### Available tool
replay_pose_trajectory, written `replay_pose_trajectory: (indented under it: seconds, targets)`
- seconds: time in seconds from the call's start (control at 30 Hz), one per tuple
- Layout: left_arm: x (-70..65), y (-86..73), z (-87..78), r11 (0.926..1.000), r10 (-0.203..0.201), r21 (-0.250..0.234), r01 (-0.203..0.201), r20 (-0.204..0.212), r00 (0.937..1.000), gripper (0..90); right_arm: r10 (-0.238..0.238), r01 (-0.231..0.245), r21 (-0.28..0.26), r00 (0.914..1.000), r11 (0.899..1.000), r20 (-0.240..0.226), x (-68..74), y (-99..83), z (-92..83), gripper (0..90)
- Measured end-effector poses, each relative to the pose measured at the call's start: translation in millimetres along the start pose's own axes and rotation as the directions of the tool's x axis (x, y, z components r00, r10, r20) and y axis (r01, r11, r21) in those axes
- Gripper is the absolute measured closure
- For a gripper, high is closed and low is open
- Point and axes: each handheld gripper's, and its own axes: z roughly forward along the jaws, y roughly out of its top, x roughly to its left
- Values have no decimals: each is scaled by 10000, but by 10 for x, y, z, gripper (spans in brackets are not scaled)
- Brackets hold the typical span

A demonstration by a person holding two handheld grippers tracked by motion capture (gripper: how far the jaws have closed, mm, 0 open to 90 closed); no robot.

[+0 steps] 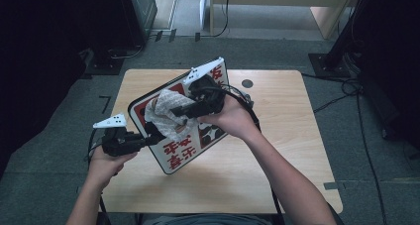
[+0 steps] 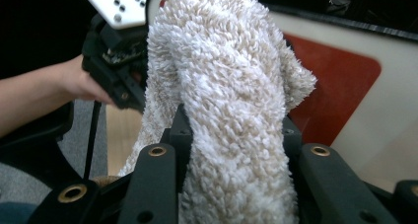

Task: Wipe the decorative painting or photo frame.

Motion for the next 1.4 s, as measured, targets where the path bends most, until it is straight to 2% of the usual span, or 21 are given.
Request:
replay_pose_trajectory:
  seconds: [0.43,1.4]
  targets:
    - [-2,2,0,10000,23,15,-23,-31,10000,788,53,-52,155,10000,9999,-77,-39,-28,105,652]
    - [0,4,-3,10000,4,60,-4,4,10000,787,12,-4,359,9997,9994,-246,-70,-365,263,651]
